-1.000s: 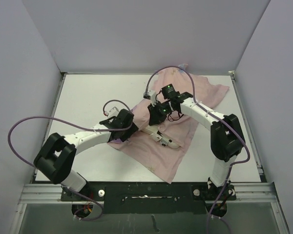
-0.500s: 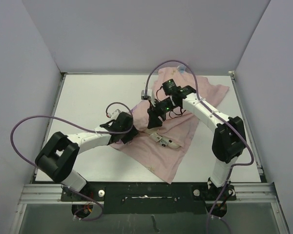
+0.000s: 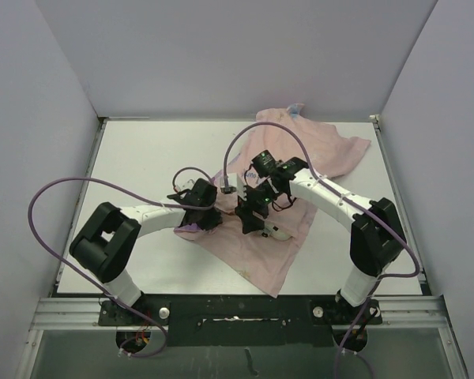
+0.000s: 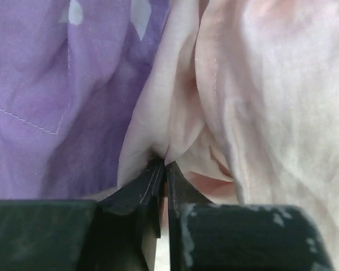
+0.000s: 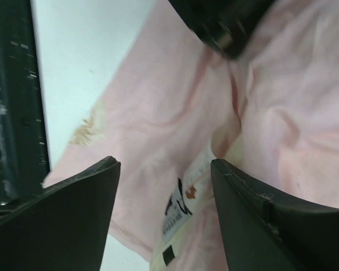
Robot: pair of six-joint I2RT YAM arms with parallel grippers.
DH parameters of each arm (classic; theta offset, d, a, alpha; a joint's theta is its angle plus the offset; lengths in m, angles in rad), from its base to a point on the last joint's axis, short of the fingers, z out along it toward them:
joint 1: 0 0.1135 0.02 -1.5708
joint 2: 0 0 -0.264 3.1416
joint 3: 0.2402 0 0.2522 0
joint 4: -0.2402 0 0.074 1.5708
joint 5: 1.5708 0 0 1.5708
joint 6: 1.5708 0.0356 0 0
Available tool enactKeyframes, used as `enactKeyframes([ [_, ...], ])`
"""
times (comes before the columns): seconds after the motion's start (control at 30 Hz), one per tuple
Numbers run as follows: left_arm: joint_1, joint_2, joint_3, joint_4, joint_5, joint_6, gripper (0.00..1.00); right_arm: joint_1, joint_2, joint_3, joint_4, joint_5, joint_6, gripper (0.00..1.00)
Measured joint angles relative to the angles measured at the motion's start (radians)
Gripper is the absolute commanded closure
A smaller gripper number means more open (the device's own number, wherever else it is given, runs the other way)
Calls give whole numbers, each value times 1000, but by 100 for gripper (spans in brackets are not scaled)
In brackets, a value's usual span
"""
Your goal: Put the pillow into the pillowcase
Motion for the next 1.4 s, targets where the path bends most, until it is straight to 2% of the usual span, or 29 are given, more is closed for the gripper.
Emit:
enactKeyframes([
  [0.13,7,0,-17,35,24,26,100,-2,0,-67,70,150,19,22],
  [0.23,10,-5,-24,65,42,86,100,0,0,-107,140,249,26,23],
  [0.27,12,-12,-33,87,49,115,100,7,0,-121,166,283,27,27],
  [0.4,14,-113,-89,161,72,211,100,19,10,-155,270,421,12,61],
  [0.47,18,-194,-127,200,94,241,100,18,30,-156,321,486,2,84],
  [0.53,21,-279,-166,231,116,262,100,13,45,-154,362,529,-10,98],
  [0.7,22,-399,-225,252,140,285,100,-34,69,-81,344,502,9,100],
  [0.93,27,-484,-269,244,147,312,100,-151,85,114,203,242,131,100],
  [1.2,89,-608,-262,187,371,469,100,-159,103,142,182,199,174,100],
  [1.4,107,-614,-261,103,486,519,100,-129,154,92,174,192,172,100],
])
